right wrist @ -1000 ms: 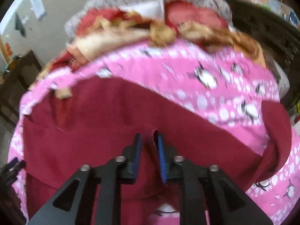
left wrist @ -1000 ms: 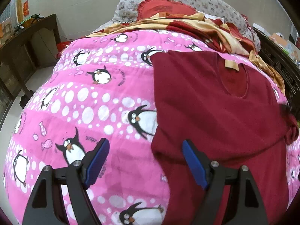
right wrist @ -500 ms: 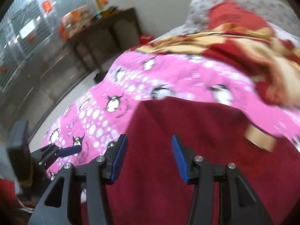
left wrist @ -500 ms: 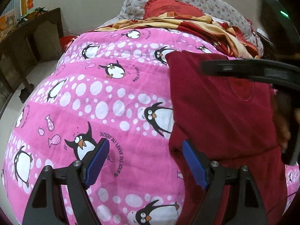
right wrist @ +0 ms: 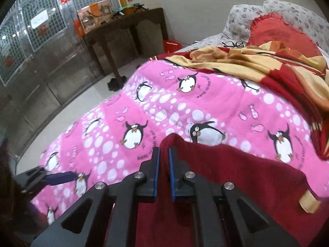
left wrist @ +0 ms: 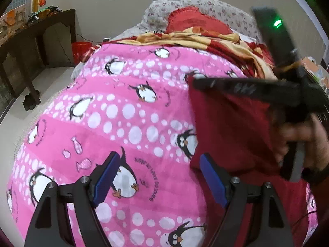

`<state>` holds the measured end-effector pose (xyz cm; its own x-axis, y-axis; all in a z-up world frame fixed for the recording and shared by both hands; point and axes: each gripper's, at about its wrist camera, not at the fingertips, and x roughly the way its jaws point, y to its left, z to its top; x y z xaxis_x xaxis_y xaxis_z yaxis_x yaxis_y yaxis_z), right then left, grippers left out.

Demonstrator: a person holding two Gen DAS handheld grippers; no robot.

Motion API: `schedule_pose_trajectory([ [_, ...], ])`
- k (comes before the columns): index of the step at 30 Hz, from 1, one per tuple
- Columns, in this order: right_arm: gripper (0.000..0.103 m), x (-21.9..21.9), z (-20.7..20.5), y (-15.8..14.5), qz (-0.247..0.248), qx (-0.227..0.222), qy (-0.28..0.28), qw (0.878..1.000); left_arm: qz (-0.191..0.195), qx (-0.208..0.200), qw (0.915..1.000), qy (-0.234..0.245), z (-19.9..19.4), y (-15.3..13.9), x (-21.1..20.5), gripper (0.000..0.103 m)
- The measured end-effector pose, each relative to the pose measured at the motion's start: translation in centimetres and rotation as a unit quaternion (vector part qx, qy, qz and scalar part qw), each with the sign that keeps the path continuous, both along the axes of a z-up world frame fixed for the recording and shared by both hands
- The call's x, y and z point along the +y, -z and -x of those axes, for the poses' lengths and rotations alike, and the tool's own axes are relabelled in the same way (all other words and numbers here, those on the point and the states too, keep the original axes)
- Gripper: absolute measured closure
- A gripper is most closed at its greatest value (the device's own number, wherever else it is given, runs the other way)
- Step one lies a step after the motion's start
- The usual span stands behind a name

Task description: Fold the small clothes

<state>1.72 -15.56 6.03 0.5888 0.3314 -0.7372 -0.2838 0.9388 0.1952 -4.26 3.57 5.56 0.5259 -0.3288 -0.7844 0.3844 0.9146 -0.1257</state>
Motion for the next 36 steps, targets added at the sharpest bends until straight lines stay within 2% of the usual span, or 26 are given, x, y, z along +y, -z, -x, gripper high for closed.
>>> schedule_pose_trajectory([
  [3, 0.085, 0.3, -0.3, 1.1, 0.002, 0.035, 0.005, 0.999, 0.006, -0.004, 1.0000, 0.000, -0.2, -0.6, -0.3, 0.019],
  [5, 0.075, -0.4, 0.4, 0.7, -0.015, 0.040, 0.012, 0.999, 0.012, -0.005, 0.9999, 0.004, -0.2, -0.9, -0.8, 0.019],
  [8, 0.063, -2.9, 3.9, -1.4, -0.020, 0.019, 0.040, 0.999, 0.015, -0.009, 0.9996, 0.021, 0.0, -1.1, -2.3, 0.019],
  [12, 0.063, -7.8, 10.1, -2.8, 0.003, 0.003, 0.109, 0.994, 0.003, -0.009, 0.9991, 0.042, 0.3, -0.4, -4.7, 0.019],
  [17, 0.063, -15.5, 18.1, -1.1, 0.042, 0.026, 0.246, 0.968, -0.034, 0.015, 0.9981, 0.049, 0.0, 2.5, -6.6, 0.019],
  [20, 0.063, -19.1, 20.4, 1.3, 0.082, 0.061, 0.306, 0.946, -0.048, 0.028, 0.9974, 0.047, -0.2, 4.0, -6.9, 0.018],
  [21, 0.067, -20.1, 20.9, 2.0, 0.095, 0.074, 0.323, 0.939, -0.046, 0.024, 0.9976, 0.045, -0.1, 4.1, -6.8, 0.017],
  [22, 0.075, -21.1, 21.5, 2.4, 0.084, 0.077, 0.333, 0.936, -0.048, 0.021, 0.9977, 0.044, 0.1, 4.1, -6.8, 0.016],
  [25, 0.075, -22.6, 23.0, 1.4, 0.025, 0.057, 0.350, 0.935, -0.058, 0.017, 0.9973, 0.042, 0.3, 3.9, -6.9, 0.016],
  [27, 0.071, -22.7, 23.5, 0.2, 0.025, 0.033, 0.359, 0.932, -0.064, 0.017, 0.9970, 0.041, 0.4, 3.9, -7.1, 0.016],
  [29, 0.057, -22.8, 23.5, -0.4, 0.040, 0.019, 0.369, 0.928, -0.068, 0.014, 0.9969, 0.038, 0.5, 3.8, -7.2, 0.016],
  [31, 0.052, -22.9, 23.3, -0.5, 0.049, 0.016, 0.378, 0.925, -0.070, 0.013, 0.9969, 0.035, 0.6, 3.8, -7.2, 0.016],
  [34, 0.053, -23.0, 22.3, 0.5, 0.046, 0.036, 0.366, 0.929, -0.071, 0.011, 0.9969, 0.032, 0.7, 3.9, -7.2, 0.016],
  [36, 0.075, -22.8, 21.8, 1.5, 0.051, 0.056, 0.356, 0.931, -0.073, 0.010, 0.9968, 0.030, 0.8, 3.9, -7.2, 0.016],
])
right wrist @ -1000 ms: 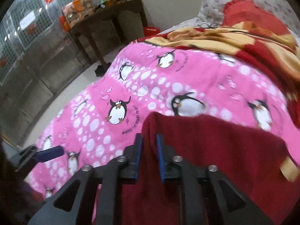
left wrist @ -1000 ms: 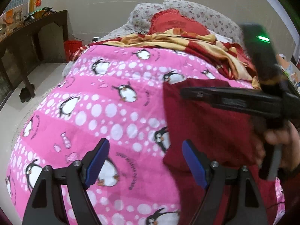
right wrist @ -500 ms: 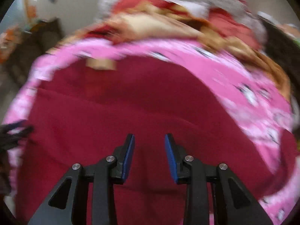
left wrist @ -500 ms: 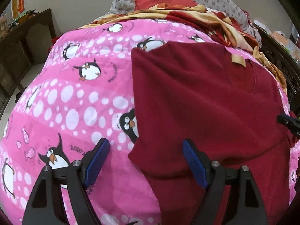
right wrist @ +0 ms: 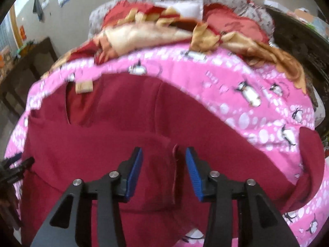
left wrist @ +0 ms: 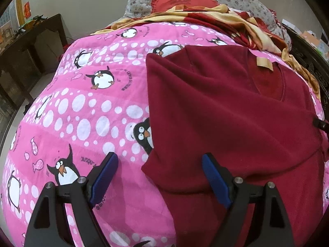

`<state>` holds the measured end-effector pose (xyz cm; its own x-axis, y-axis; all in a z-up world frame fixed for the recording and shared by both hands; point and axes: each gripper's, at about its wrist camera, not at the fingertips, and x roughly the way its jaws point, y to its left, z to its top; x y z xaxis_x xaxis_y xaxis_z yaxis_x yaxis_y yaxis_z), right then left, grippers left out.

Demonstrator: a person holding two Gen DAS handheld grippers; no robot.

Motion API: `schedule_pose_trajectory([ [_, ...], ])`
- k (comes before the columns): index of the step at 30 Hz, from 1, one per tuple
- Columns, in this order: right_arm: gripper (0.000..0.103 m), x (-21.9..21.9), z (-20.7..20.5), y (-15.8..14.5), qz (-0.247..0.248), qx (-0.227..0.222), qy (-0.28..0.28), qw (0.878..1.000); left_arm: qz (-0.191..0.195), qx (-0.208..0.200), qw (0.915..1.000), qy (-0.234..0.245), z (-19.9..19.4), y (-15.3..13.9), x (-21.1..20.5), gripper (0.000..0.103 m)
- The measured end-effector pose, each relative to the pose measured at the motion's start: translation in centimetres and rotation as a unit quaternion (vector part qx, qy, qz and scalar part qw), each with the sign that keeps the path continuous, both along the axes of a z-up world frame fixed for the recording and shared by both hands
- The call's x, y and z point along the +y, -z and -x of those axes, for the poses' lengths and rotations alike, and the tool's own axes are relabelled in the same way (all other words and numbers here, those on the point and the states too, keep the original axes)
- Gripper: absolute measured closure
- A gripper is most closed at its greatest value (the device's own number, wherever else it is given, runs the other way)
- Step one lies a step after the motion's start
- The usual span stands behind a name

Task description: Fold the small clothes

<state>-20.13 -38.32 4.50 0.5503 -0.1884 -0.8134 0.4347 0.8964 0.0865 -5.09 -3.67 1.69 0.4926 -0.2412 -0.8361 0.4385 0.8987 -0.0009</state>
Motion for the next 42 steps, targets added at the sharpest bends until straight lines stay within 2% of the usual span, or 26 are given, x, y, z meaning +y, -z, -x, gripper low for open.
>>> schedule_pose_trajectory([
  [1, 0.086, 0.2, 0.1, 0.1, 0.004, 0.001, 0.001, 1.000, 0.000, 0.000, 1.0000, 0.000, 0.0, 0.0, 0.0, 0.016],
  [3, 0.089, 0.2, 0.9, -0.7, 0.017, -0.024, 0.014, 0.999, -0.001, 0.000, 1.0000, 0.000, 0.0, 0.0, 0.0, 0.016],
  [5, 0.089, -0.6, 1.4, -1.1, 0.005, -0.036, 0.033, 0.999, -0.002, -0.001, 1.0000, -0.001, 0.0, 0.1, 0.0, 0.015],
  [8, 0.089, -1.5, 1.2, -0.2, -0.015, -0.021, 0.046, 0.999, -0.005, -0.003, 1.0000, -0.002, 0.1, 0.1, 0.0, 0.014],
  [11, 0.086, -1.0, 1.2, 0.0, 0.001, -0.011, 0.046, 0.999, -0.005, -0.004, 1.0000, -0.003, 0.0, 0.2, 0.0, 0.013],
  [13, 0.080, -0.8, 1.9, -0.9, -0.005, -0.025, 0.050, 0.998, -0.005, -0.004, 1.0000, -0.005, 0.0, 0.2, 0.0, 0.013],
  [16, 0.080, -0.3, 3.2, -2.2, -0.014, -0.048, 0.050, 0.997, -0.009, -0.004, 0.9999, -0.005, 0.0, 0.1, -0.1, 0.013],
  [19, 0.080, 1.1, 4.3, -3.0, -0.025, -0.066, 0.025, 0.997, -0.009, -0.007, 0.9999, -0.006, 0.3, -0.5, -0.2, 0.013],
  [23, 0.080, 2.4, 4.2, -1.2, -0.033, -0.041, 0.008, 0.999, 0.009, -0.020, 0.9998, -0.001, 1.5, -2.0, -0.5, 0.013],
  [26, 0.080, 2.1, 3.5, 1.8, -0.056, 0.006, 0.016, 0.998, 0.016, -0.026, 0.9994, 0.015, 2.3, -3.0, -1.3, 0.013],
  [27, 0.080, 2.0, 3.7, 2.2, -0.064, 0.003, 0.017, 0.998, 0.016, -0.028, 0.9992, 0.022, 2.6, -3.3, -1.8, 0.013],
  [30, 0.077, 1.3, 5.2, 0.9, -0.088, -0.034, 0.022, 0.995, 0.018, -0.033, 0.9985, 0.039, 3.3, -3.8, -2.9, 0.013],
  [34, 0.063, -1.9, 8.3, -2.0, -0.055, -0.063, 0.078, 0.993, 0.019, -0.024, 0.9981, 0.054, 3.5, -3.5, -4.2, 0.013],
  [36, 0.060, -4.7, 9.9, -2.9, -0.035, -0.057, 0.122, 0.990, 0.015, -0.019, 0.9980, 0.059, 3.7, -3.0, -4.8, 0.013],
  [39, 0.058, -9.3, 11.4, -3.3, -0.006, -0.024, 0.188, 0.982, 0.009, -0.010, 0.9979, 0.064, 4.0, -2.1, -5.4, 0.013],
  [42, 0.057, -13.3, 11.8, -2.0, 0.016, 0.036, 0.225, 0.974, 0.002, -0.007, 0.9977, 0.068, 4.2, -1.6, -5.7, 0.013],
])
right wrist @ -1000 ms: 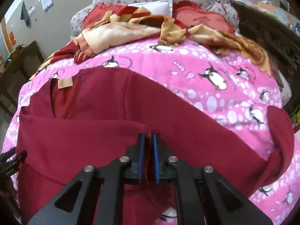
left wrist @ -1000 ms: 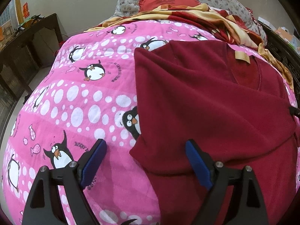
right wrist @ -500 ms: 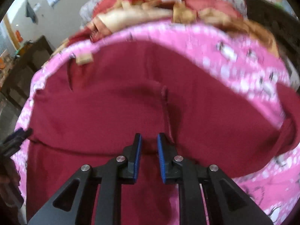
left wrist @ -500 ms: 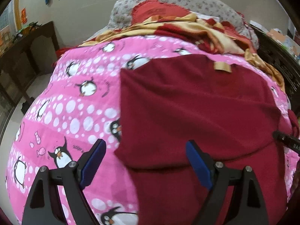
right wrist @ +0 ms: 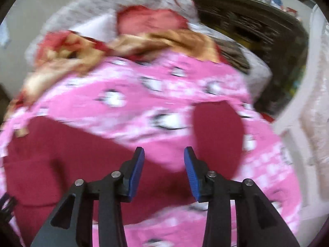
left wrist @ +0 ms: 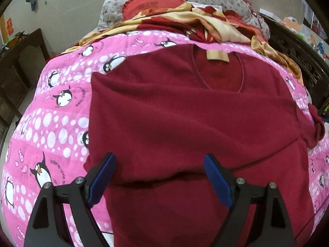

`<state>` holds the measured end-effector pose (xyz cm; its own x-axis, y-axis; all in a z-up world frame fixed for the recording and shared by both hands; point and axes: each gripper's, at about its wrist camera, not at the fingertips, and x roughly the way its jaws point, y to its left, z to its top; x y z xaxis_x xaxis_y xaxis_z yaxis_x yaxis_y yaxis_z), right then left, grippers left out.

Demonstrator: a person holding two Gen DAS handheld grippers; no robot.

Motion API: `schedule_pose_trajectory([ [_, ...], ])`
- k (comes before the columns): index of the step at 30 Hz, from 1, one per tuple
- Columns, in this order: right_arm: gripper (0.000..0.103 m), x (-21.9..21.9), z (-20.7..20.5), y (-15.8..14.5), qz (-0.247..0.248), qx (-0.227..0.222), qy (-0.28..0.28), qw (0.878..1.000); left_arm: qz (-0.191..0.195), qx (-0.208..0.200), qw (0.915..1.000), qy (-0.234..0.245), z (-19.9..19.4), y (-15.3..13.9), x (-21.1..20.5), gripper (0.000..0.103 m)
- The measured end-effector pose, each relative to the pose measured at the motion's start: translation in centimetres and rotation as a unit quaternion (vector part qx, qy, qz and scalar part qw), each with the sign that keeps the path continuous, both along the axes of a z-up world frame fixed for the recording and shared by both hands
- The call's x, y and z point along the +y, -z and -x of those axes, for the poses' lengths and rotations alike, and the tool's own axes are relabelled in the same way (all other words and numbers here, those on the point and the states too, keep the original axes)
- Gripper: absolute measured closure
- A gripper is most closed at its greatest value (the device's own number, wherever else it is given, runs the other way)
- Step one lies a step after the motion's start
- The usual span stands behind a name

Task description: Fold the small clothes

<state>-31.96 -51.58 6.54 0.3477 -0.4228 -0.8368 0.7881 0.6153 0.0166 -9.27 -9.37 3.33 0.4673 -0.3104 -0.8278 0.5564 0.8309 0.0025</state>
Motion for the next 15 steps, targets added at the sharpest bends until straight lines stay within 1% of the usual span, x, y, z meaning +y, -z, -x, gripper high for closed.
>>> schedule_pose_trajectory([
  [3, 0.057, -3.0, -0.3, 1.6, 0.002, 0.041, 0.013, 0.999, -0.005, -0.001, 1.0000, 0.001, 0.1, 0.1, -0.1, 0.013],
  [4, 0.057, -3.4, -0.4, 2.3, -0.001, 0.051, 0.015, 0.999, -0.005, -0.001, 1.0000, 0.001, 0.0, 0.2, -0.1, 0.013],
  [7, 0.057, -4.5, -1.2, 3.8, -0.010, 0.066, 0.004, 0.998, -0.008, 0.001, 1.0000, -0.001, -0.2, 0.2, -0.2, 0.013],
  [8, 0.057, -4.9, -1.4, 4.1, -0.004, 0.074, -0.002, 0.997, -0.009, 0.001, 1.0000, -0.002, -0.2, 0.2, -0.2, 0.013],
  [9, 0.059, -4.9, -1.6, 4.2, 0.003, 0.077, -0.007, 0.997, -0.009, 0.000, 1.0000, -0.002, -0.2, 0.2, -0.2, 0.013],
  [11, 0.088, -5.1, -0.9, 3.7, 0.012, 0.066, -0.005, 0.998, -0.010, -0.001, 0.9999, -0.001, -0.3, 0.2, -0.2, 0.013],
  [13, 0.089, -5.6, 0.5, 2.7, 0.000, 0.035, 0.003, 0.999, -0.010, -0.001, 0.9999, -0.002, -0.3, 0.2, -0.2, 0.013],
  [15, 0.091, -5.3, 2.9, 0.8, 0.001, -0.002, 0.019, 1.000, -0.008, 0.000, 1.0000, -0.003, -0.3, 0.2, -0.2, 0.013],
])
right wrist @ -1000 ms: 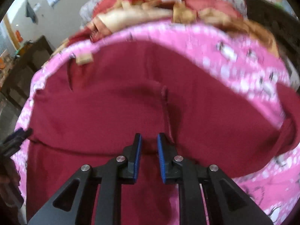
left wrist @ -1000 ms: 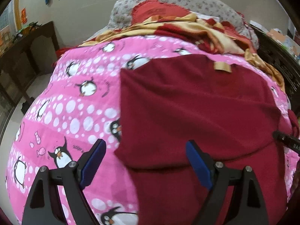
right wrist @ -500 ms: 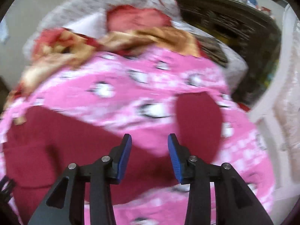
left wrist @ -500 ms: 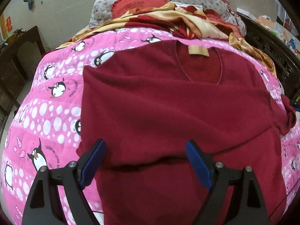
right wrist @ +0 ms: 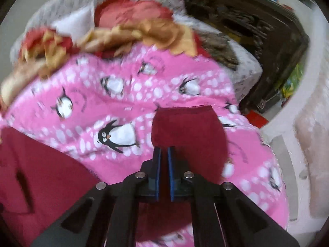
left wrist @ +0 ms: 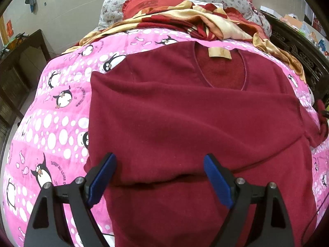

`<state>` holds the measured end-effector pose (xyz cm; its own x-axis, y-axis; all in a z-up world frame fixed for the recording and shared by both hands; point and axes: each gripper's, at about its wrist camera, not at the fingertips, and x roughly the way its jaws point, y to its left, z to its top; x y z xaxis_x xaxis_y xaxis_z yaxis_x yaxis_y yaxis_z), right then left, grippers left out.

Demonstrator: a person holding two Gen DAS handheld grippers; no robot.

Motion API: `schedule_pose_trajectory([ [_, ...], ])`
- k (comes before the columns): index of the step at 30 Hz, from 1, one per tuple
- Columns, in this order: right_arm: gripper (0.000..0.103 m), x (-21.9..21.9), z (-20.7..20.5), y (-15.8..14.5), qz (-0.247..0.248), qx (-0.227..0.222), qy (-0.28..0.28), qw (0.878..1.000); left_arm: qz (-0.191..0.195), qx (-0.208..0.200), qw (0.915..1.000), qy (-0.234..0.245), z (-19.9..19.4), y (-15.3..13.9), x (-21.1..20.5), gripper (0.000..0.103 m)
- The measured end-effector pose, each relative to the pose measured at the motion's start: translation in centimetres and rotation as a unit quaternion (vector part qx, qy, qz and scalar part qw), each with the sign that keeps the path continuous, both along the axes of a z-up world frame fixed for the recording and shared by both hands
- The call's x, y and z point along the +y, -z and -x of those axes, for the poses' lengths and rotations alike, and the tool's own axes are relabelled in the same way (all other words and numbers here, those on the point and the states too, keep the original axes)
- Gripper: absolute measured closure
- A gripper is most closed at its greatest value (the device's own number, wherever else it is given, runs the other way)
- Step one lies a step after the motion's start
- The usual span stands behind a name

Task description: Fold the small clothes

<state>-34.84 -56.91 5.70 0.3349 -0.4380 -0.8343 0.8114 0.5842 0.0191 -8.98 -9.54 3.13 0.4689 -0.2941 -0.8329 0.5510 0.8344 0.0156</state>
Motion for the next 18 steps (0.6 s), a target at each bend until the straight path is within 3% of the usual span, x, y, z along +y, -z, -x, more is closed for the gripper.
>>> schedule_pose_trajectory([
  [6, 0.091, 2.3, 10.0, -3.1, -0.010, -0.088, 0.045, 0.995, 0.011, -0.001, 0.9999, 0.006, 0.7, -0.6, 0.2, 0.013],
  [13, 0.088, 3.8, 18.8, -1.0, -0.037, -0.052, 0.123, 0.990, 0.021, -0.012, 0.9996, 0.017, 1.9, -2.0, 0.0, 0.013],
  [15, 0.085, 4.0, 20.1, -1.0, -0.049, -0.065, 0.139, 0.987, 0.022, -0.014, 0.9994, 0.021, 2.3, -2.2, -0.1, 0.013],
  [18, 0.062, 4.3, 20.1, -2.0, -0.069, -0.135, 0.120, 0.981, 0.023, -0.015, 0.9992, 0.027, 2.8, -2.5, -0.4, 0.013],
])
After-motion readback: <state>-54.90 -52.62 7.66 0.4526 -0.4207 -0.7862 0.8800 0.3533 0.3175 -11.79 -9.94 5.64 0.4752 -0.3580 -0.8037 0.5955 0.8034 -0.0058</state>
